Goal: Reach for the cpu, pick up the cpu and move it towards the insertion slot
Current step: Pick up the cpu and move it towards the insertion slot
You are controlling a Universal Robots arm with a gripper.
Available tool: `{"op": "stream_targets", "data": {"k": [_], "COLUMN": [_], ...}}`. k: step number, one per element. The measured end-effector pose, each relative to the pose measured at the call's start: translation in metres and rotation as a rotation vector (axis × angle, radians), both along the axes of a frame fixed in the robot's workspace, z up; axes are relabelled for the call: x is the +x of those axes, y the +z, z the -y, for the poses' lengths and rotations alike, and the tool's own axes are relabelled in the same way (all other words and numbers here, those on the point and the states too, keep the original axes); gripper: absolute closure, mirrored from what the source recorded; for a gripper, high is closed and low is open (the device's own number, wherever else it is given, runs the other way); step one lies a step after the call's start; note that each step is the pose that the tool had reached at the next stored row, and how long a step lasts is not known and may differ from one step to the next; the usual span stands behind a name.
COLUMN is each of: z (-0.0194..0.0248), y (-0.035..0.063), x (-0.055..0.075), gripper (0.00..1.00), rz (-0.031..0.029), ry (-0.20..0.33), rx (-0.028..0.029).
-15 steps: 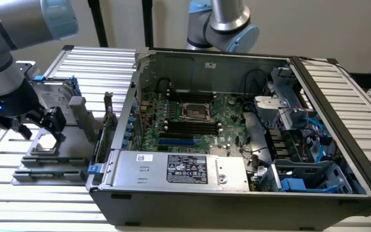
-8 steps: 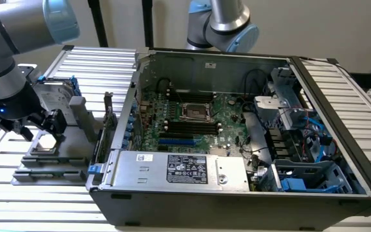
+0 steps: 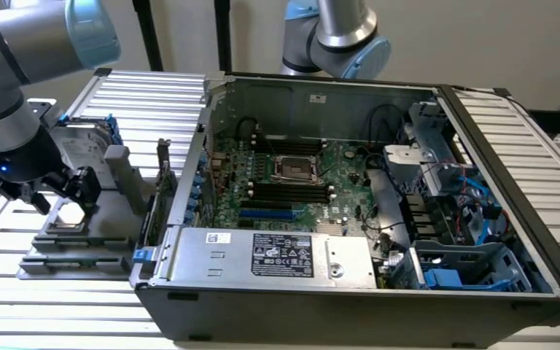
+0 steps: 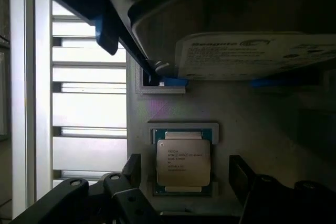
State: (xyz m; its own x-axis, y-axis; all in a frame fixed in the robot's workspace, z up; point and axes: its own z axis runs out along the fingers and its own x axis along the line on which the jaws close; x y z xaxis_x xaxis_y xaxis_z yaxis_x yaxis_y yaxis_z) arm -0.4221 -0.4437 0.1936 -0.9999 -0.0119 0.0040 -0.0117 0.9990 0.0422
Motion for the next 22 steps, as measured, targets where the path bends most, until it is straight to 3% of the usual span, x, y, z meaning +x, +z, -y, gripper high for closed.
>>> {"op": "stream_targets", "data": {"k": [22], "z": [-0.0005], "y": [-0.0106], "x": [-0.001], "gripper": [0.23], "rz": [-0.0028], "ry": [-0.001], "rx": [-0.0001]}}
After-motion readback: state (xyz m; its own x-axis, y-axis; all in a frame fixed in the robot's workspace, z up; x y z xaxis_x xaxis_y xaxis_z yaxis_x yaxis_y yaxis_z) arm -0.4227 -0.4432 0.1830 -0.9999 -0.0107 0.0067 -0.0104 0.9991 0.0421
